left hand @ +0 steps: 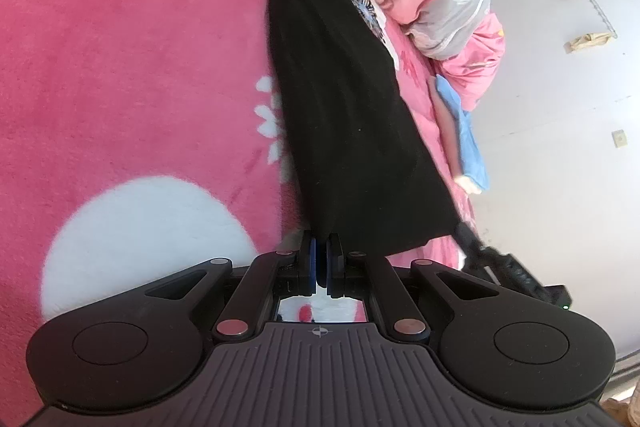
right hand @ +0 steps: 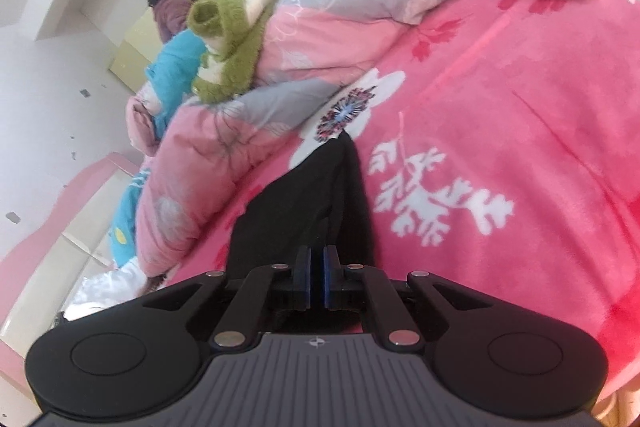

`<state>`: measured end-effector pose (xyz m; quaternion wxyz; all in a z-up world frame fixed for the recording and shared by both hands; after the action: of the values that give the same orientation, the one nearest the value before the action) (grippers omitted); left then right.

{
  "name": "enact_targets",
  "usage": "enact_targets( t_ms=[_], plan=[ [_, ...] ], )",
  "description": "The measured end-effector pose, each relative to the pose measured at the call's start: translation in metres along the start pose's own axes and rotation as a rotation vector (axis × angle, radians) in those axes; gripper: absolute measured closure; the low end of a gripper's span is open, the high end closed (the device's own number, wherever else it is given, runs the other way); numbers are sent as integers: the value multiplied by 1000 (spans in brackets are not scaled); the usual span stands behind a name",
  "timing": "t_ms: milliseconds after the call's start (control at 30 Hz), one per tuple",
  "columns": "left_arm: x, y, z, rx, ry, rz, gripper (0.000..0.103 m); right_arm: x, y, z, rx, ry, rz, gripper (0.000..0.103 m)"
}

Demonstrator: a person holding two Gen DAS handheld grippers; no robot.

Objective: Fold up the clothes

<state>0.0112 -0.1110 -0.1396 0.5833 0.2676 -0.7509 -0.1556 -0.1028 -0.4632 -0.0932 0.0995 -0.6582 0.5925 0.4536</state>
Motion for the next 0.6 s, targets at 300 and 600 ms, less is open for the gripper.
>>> enact_targets(
  t_ms=[300,600],
  plan=[
    [0,-1,2,-3,-14,-11,101,20,-3,11,-28,-64,33,98],
    [5,4,9,3,-106,-51,97,1,3,3,-20,20,58,96]
  ],
)
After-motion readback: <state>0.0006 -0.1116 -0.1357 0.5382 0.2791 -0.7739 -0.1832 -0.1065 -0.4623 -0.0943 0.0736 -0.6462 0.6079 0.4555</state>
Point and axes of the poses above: each gripper's, at about its wrist camera, not at the fingertips, and y roughly against the way its jaws point, x to its right, z to its underside, the point moved 6 cm from there along -y, roughly the way its jaws point, and after that the axes turned 2 degrees about -y, right-handed, at the moved point
